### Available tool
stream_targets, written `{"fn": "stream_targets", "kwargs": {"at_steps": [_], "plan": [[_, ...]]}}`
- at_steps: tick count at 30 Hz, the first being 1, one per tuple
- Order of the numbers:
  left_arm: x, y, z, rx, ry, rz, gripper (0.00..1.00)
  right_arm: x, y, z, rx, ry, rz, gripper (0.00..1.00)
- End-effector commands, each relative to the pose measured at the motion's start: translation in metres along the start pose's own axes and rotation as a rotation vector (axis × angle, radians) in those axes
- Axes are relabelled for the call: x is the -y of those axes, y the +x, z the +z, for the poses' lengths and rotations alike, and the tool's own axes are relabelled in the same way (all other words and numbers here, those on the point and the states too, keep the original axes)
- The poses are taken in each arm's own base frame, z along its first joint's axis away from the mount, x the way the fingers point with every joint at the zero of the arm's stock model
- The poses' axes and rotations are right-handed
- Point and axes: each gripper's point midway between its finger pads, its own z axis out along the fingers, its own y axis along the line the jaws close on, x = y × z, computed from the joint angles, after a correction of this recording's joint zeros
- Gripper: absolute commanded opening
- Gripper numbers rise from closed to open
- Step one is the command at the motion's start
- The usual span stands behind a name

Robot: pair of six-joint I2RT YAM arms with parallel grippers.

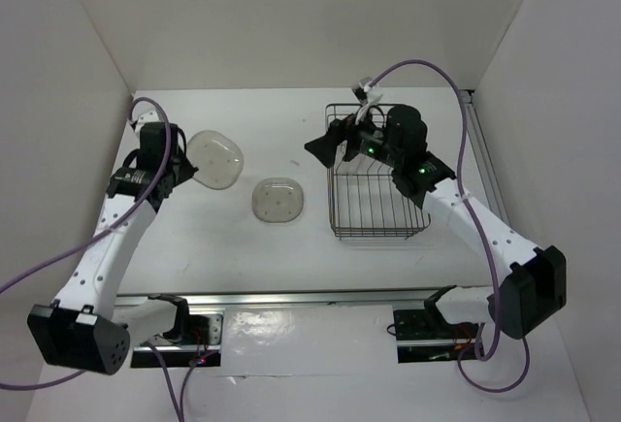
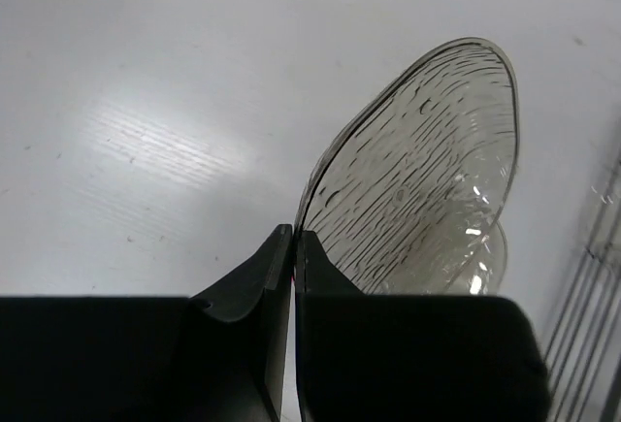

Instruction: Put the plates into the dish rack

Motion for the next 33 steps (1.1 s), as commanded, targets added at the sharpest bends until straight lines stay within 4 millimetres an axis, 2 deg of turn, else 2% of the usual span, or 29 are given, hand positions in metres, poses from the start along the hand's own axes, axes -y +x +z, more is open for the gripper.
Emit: {"fn": "stream_targets", "kwargs": {"at_steps": [1, 2, 3, 4, 7, 9, 10, 11, 14, 15, 16, 18, 19, 20, 21, 22, 24, 26, 27, 28, 30, 31, 32, 33], "plan": [[0.027, 0.001, -0.026, 0.027, 0.21, 0.124, 0.0, -0.049, -0.009, 0.016, 0.075, -0.291, -0.067, 1.0], [0.031, 0.002, -0.031, 0.035, 0.246, 0.119, 0.0, -0.056, -0.001, 0.022, 0.059, -0.317, -0.065, 1.0], [0.036, 0.004, -0.032, 0.044, 0.29, 0.13, 0.0, -0.053, 0.005, 0.03, 0.051, -0.328, -0.063, 1.0], [0.046, 0.006, -0.044, 0.051, 0.369, 0.147, 0.0, -0.059, 0.007, 0.035, 0.049, -0.344, -0.074, 1.0], [0.054, 0.008, -0.053, 0.083, 0.454, 0.163, 0.0, -0.064, 0.02, 0.053, 0.008, -0.373, -0.072, 1.0], [0.058, 0.005, -0.067, 0.117, 0.516, 0.158, 0.0, -0.065, 0.027, 0.061, -0.01, -0.379, -0.066, 1.0], [0.06, 0.008, -0.069, 0.117, 0.538, 0.171, 0.0, -0.066, 0.036, 0.069, -0.03, -0.386, -0.068, 1.0], [0.067, 0.009, -0.073, 0.112, 0.578, 0.178, 0.0, -0.065, 0.036, 0.073, -0.031, -0.386, -0.067, 1.0], [0.074, 0.014, -0.082, 0.108, 0.648, 0.186, 0.0, -0.07, 0.052, 0.085, -0.059, -0.396, -0.058, 0.97], [0.077, 0.014, -0.084, 0.111, 0.665, 0.187, 0.0, -0.077, 0.054, 0.087, -0.067, -0.417, -0.05, 0.97], [0.077, 0.018, -0.083, 0.094, 0.672, 0.18, 0.0, -0.076, 0.065, 0.093, -0.087, -0.407, -0.041, 0.95], [0.083, 0.018, -0.087, 0.095, 0.711, 0.185, 0.0, -0.074, 0.062, 0.099, -0.08, -0.399, -0.043, 0.85], [0.084, 0.02, -0.086, 0.091, 0.719, 0.187, 0.0, -0.077, 0.067, 0.101, -0.091, -0.406, -0.04, 0.78], [0.084, 0.022, -0.083, 0.081, 0.714, 0.187, 0.0, -0.077, 0.067, 0.104, -0.092, -0.406, -0.032, 0.29], [0.085, 0.023, -0.08, 0.067, 0.708, 0.18, 0.0, -0.072, 0.065, 0.107, -0.086, -0.37, -0.015, 0.07], [0.085, 0.024, -0.08, 0.067, 0.708, 0.18, 0.0, -0.071, 0.06, 0.108, -0.075, -0.357, -0.008, 0.0], [0.085, 0.025, -0.073, 0.047, 0.686, 0.18, 0.0, -0.07, 0.059, 0.109, -0.075, -0.342, 0.014, 0.0], [0.085, 0.026, -0.071, 0.033, 0.679, 0.182, 0.0, -0.075, 0.048, 0.102, -0.041, -0.353, 0.015, 0.0], [0.083, 0.026, -0.066, 0.029, 0.654, 0.165, 0.06, -0.076, 0.045, 0.099, -0.035, -0.344, 0.029, 0.0], [0.082, 0.028, -0.065, 0.021, 0.649, 0.166, 0.24, -0.071, 0.035, 0.099, -0.005, -0.302, 0.025, 0.0], [0.075, 0.024, -0.057, 0.028, 0.58, 0.137, 0.71, -0.056, 0.019, 0.089, 0.018, -0.174, 0.046, 0.0], [0.069, 0.022, -0.054, 0.027, 0.552, 0.119, 1.0, -0.018, 0.008, 0.075, 0.043, 0.082, 0.064, 0.0], [0.067, 0.015, -0.053, 0.049, 0.523, 0.092, 1.0, 0.0, -0.005, 0.064, 0.077, 0.236, 0.079, 0.0], [0.06, 0.016, -0.049, 0.044, 0.493, 0.086, 1.0, 0.026, -0.01, 0.047, 0.103, 0.411, 0.096, 0.0]]}}
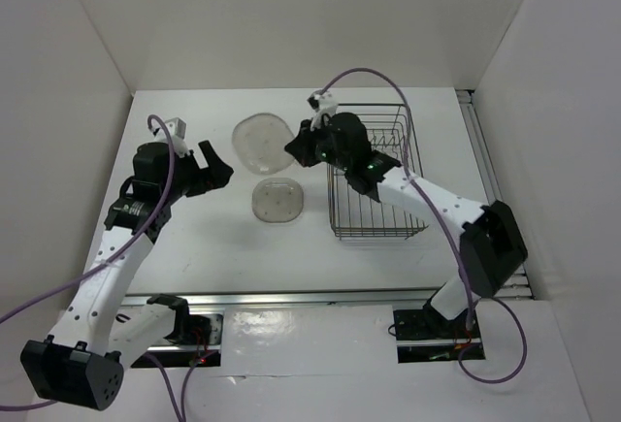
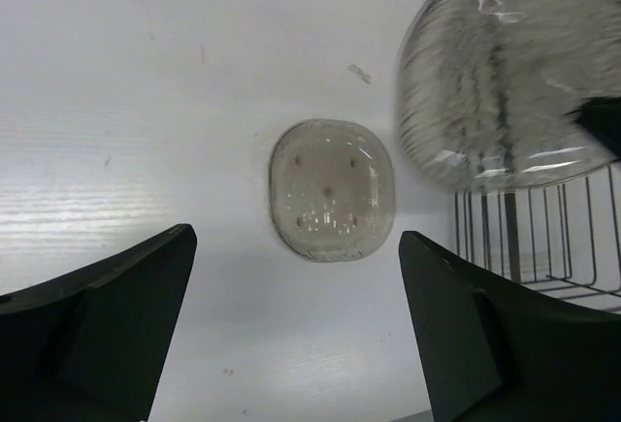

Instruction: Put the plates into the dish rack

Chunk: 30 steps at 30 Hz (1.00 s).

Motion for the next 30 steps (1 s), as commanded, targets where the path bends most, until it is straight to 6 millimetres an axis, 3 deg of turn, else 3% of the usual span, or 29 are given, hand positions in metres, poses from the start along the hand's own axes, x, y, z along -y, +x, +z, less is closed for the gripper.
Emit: {"fn": "stream_targets", "kwargs": {"at_steps": [1, 3, 5, 10, 12, 14, 17, 21, 30], "plan": [[-0.009, -0.02, -0.005, 0.068, -0.071, -0.051, 1.0, 0.074, -0.099, -0.093, 0.336, 0.675, 0.056, 0.0], [-0.018, -0.024, -0.008, 0.069, -0.096, -0.07, 1.0, 0.113, -0.112, -0.159, 0.391, 0.997, 0.063, 0.0], [-0.026, -0.023, -0.004, 0.05, -0.117, -0.084, 1.0, 0.128, -0.11, -0.194, 0.369, 1.139, 0.049, 0.0], [-0.032, -0.014, 0.005, -0.027, -0.115, -0.088, 1.0, 0.183, -0.103, -0.247, 0.315, 1.346, 0.07, 0.0], [-0.032, -0.011, 0.008, -0.044, -0.111, -0.091, 1.0, 0.197, -0.095, -0.258, 0.288, 1.373, 0.075, 0.0], [-0.035, -0.004, 0.01, -0.073, -0.124, -0.096, 1.0, 0.212, -0.09, -0.259, 0.253, 1.375, 0.083, 0.0], [-0.037, 0.0, 0.012, -0.089, -0.132, -0.1, 1.0, 0.229, -0.063, -0.245, 0.152, 1.369, 0.087, 0.0], [-0.039, -0.001, 0.012, -0.085, -0.141, -0.099, 1.0, 0.24, -0.046, -0.225, 0.12, 1.319, 0.101, 0.0], [-0.039, 0.001, 0.011, -0.095, -0.146, -0.101, 1.0, 0.247, -0.019, -0.183, 0.021, 1.285, 0.082, 0.0]]}}
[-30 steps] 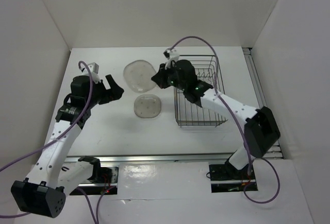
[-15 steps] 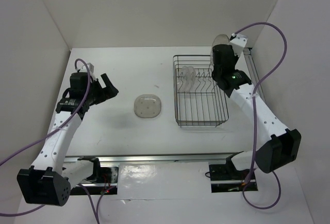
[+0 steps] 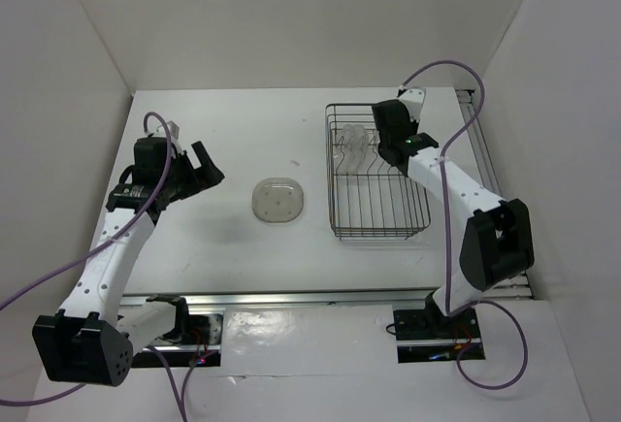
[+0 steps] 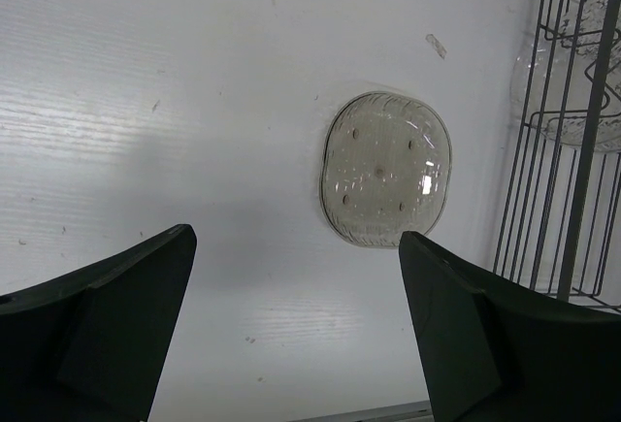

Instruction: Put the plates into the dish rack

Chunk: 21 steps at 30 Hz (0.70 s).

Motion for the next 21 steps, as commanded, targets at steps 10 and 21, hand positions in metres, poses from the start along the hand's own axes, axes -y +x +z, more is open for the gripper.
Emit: {"fn": "stream_targets", "kwargs": {"at_steps": [10, 21], "plan": [[0.008, -0.018, -0.009, 0.055, 0.022, 0.012, 1.0, -0.038, -0.002, 0.005, 0.014, -0.051, 0.007, 0.0], [0.008, -0.018, -0.009, 0.055, 0.022, 0.012, 1.0, -0.025, -0.035, -0.014, 0.088, 0.04, 0.02, 0.0]]}}
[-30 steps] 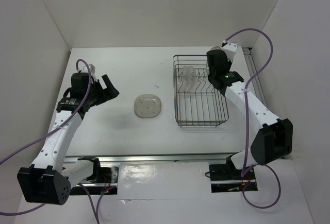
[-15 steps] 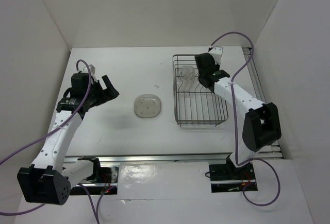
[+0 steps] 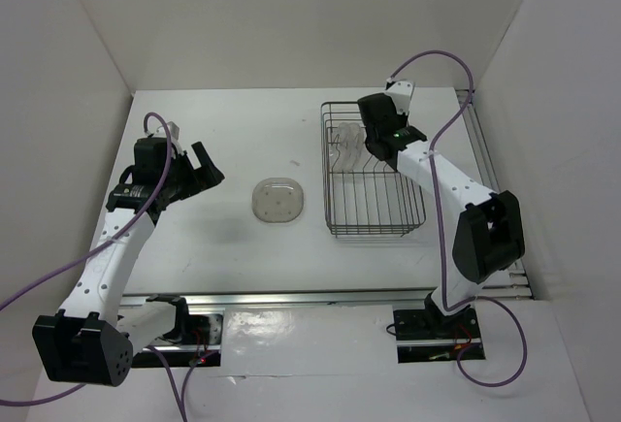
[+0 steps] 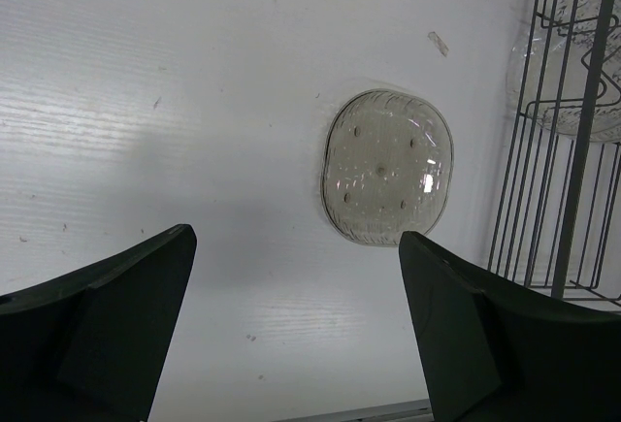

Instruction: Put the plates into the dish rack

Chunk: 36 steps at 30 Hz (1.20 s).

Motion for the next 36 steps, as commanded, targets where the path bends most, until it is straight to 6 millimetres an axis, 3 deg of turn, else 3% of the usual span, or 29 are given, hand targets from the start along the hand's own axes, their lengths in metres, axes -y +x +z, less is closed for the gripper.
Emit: {"fn": "stream_targets", "kwargs": {"at_steps": [1, 10, 19, 24, 26, 27, 29, 32, 36], "plan": [[0.009, -0.019, -0.009, 0.06, 0.027, 0.013, 1.0, 0.006, -0.029, -0.013, 0.063, 0.028, 0.05, 0.0], [0.011, -0.019, -0.009, 0.056, 0.035, 0.013, 1.0, 0.015, -0.021, 0.001, 0.048, 0.062, 0.051, 0.0], [0.012, -0.018, -0.01, 0.052, 0.043, 0.013, 1.0, 0.01, -0.017, 0.016, 0.029, 0.051, 0.046, 0.0], [0.011, -0.017, -0.007, 0.044, 0.039, 0.021, 1.0, 0.008, -0.002, 0.025, -0.002, 0.048, 0.027, 0.0], [0.011, -0.017, -0.007, 0.044, 0.039, 0.021, 1.0, 0.005, 0.003, 0.028, -0.014, 0.043, 0.028, 0.14], [0.01, -0.015, -0.004, 0.034, 0.034, 0.02, 1.0, 0.005, 0.003, 0.028, -0.014, 0.043, 0.028, 0.41], [0.007, -0.015, -0.001, 0.03, 0.02, 0.018, 1.0, 0.001, 0.006, 0.029, -0.014, 0.026, 0.033, 0.55], [-0.001, -0.005, 0.008, -0.02, -0.02, -0.01, 1.0, 0.003, 0.005, 0.029, -0.011, 0.035, 0.023, 0.84], [-0.007, 0.011, 0.02, -0.076, -0.088, -0.092, 1.0, 0.003, -0.005, 0.029, 0.004, 0.042, 0.024, 0.94]]}}
